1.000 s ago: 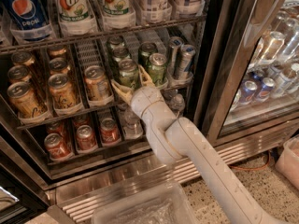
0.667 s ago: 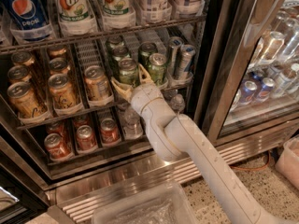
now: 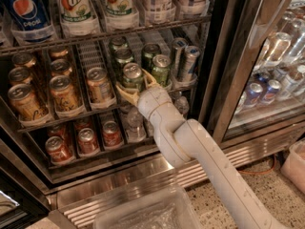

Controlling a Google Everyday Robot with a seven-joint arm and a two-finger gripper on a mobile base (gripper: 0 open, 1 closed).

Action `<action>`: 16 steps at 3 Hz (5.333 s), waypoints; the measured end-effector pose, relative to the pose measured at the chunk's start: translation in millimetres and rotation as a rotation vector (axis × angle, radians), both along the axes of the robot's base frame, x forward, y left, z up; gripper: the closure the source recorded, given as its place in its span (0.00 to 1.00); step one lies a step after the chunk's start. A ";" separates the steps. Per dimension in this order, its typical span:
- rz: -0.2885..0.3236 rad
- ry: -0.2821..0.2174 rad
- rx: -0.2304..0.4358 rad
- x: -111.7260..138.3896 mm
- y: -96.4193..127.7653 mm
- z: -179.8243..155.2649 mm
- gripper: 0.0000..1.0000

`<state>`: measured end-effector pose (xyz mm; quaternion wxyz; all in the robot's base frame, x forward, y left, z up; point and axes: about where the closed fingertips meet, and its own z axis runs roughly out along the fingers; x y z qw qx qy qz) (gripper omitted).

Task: Pick green can from middle shelf of fridge

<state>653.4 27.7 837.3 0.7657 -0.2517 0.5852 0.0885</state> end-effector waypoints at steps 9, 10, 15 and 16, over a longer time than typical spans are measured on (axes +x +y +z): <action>0.371 0.012 -0.041 -151.4 -102.8 139.2 1.00; 0.465 -0.004 -0.085 -183.6 -107.8 155.8 1.00; 0.759 0.093 -0.225 -267.2 -44.0 182.4 1.00; 0.749 0.094 -0.192 -315.2 -42.8 172.9 1.00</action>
Offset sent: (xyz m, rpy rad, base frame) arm -0.0975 -0.0499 0.0812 0.1000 -0.1786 0.1181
